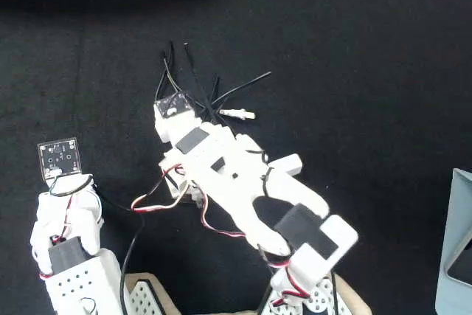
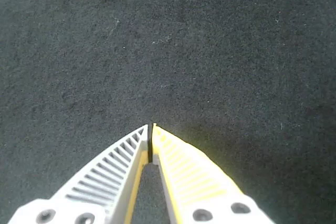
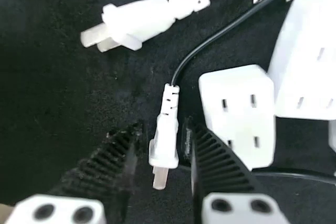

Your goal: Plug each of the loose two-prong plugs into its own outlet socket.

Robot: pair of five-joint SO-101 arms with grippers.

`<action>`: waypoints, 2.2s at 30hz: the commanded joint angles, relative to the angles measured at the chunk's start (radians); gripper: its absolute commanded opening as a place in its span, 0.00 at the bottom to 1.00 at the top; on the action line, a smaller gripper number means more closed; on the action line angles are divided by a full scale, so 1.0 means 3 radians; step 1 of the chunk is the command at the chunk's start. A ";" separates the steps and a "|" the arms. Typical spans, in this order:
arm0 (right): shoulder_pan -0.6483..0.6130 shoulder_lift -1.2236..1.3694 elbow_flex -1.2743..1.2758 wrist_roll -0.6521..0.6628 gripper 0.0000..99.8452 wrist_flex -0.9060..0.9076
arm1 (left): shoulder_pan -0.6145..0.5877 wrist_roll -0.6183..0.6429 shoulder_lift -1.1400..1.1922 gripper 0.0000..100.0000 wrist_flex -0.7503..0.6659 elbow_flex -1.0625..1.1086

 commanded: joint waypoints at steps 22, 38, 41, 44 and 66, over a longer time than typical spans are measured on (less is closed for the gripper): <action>0.0010 -0.0156 -0.0090 0.0077 0.01 0.0128 | 0.0023 0.0036 -0.0026 0.03 -0.0041 0.0054; -0.0010 -0.2452 -0.0090 0.0312 0.01 0.1120 | 0.0841 0.0036 -0.0026 0.03 -0.0066 -0.0043; -0.0010 -0.2698 0.0064 0.0465 0.01 0.1089 | 0.1087 0.0041 -0.0026 0.03 -0.0066 -0.0325; 0.0005 -0.2938 0.0187 0.0506 0.01 0.1028 | 0.1230 0.0072 -0.0026 0.03 -0.0066 -0.0683; -0.0251 -0.4391 0.1501 0.1212 0.01 -0.0056 | 0.2524 0.0936 -0.0026 0.03 -0.0915 -0.1077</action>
